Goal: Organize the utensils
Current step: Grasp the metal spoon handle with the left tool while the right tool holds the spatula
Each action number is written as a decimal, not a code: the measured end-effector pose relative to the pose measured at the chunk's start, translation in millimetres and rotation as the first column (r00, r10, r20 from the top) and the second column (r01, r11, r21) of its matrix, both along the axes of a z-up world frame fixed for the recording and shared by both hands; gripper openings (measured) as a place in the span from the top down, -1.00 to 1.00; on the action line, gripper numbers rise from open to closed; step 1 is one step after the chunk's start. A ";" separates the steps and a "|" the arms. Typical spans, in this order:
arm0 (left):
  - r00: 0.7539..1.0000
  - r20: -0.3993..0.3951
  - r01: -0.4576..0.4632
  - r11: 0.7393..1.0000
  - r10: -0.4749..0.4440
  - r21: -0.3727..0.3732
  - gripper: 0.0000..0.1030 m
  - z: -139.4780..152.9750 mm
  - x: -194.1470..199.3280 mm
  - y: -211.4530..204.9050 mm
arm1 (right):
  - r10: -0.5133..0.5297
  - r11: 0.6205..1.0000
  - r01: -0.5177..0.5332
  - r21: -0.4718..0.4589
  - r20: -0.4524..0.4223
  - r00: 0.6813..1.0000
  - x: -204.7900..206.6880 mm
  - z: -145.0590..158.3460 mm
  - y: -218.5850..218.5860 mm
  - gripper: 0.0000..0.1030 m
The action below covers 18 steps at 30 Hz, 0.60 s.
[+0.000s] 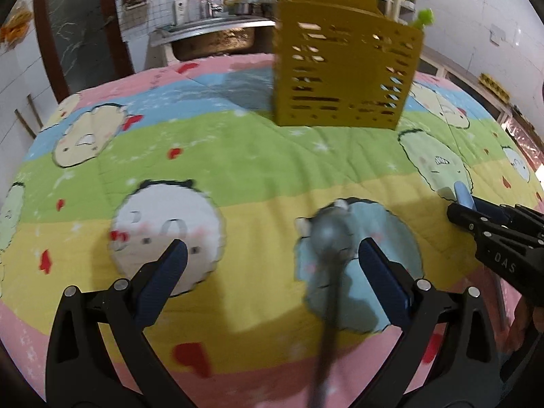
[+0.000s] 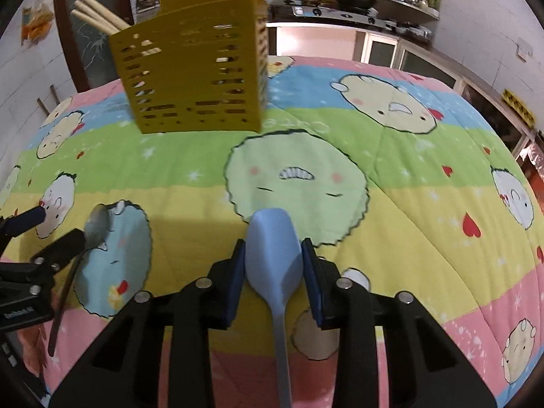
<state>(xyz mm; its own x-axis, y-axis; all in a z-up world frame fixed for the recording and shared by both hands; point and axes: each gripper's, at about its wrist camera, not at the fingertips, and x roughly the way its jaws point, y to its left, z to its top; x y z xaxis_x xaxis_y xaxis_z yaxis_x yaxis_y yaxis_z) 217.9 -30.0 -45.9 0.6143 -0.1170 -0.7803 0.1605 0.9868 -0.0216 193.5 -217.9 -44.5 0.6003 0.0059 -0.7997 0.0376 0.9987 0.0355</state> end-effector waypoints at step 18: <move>0.992 -0.123 -0.018 0.999 0.014 -0.034 -0.12 -1.1 30.1 0.3 | -0.020 0.999 0.021 0.027 -0.035 0.999 6.2 -0.1 -3.7 0.35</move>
